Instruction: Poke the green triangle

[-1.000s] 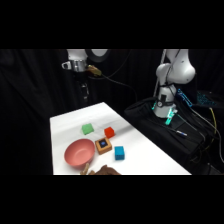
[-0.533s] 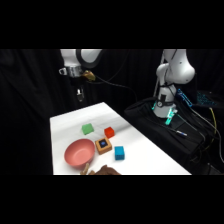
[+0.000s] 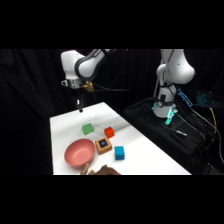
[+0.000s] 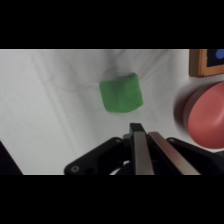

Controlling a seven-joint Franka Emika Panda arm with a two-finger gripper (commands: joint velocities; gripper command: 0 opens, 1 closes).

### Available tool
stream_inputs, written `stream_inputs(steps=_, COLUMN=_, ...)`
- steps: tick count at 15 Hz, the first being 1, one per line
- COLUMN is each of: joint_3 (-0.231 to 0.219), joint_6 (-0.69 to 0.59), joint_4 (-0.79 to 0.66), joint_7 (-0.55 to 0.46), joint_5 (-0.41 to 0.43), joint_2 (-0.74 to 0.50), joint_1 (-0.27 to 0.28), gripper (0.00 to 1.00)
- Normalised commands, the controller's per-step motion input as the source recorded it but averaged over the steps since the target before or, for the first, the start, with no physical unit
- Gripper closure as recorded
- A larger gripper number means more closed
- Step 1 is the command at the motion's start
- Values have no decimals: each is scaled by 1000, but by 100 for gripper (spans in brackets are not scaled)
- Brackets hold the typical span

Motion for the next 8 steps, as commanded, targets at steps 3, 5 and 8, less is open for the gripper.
stream_inputs(steps=3, joint_3=106, joint_6=200, joint_4=173, joint_7=24, joint_5=180, joint_2=264, joint_1=-130, gripper=99)
stream_inputs(steps=5, joint_3=111, joint_6=159, joint_4=189, joint_7=22, joint_5=162, joint_2=287, joint_1=-137, gripper=99)
stream_inputs(steps=8, joint_3=118, joint_6=139, joint_4=186, joint_7=25, joint_5=145, joint_2=292, joint_1=-124, gripper=99)
